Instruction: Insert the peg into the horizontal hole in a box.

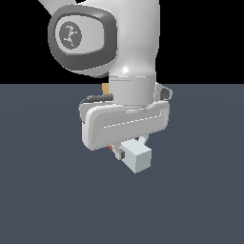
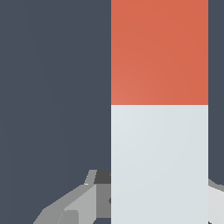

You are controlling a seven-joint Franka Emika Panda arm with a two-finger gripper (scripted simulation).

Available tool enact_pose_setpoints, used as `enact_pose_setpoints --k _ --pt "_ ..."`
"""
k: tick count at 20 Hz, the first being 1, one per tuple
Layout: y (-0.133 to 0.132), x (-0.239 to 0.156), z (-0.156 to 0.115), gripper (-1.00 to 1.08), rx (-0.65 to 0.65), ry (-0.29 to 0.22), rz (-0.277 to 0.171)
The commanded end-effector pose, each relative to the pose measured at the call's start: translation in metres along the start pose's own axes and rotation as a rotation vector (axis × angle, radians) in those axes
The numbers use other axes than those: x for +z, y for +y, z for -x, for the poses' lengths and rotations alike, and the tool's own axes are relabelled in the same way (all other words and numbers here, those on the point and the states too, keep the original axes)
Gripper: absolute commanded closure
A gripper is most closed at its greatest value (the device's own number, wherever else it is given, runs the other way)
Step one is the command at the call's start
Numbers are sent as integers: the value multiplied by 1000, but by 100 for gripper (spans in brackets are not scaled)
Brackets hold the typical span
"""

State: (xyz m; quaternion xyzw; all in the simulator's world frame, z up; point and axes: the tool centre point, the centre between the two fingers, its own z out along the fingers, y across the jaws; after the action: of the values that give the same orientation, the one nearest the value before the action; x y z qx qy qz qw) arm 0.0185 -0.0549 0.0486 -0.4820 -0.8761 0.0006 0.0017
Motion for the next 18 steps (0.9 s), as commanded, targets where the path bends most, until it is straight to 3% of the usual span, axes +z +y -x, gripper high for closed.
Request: enact_pose_setpoints --k 1,11,18 --pt "17 -8 -20 108 26 -2 3" --pt "87 -33 -92 108 125 -2 3" --pt "128 -46 -126 108 178 -2 3"
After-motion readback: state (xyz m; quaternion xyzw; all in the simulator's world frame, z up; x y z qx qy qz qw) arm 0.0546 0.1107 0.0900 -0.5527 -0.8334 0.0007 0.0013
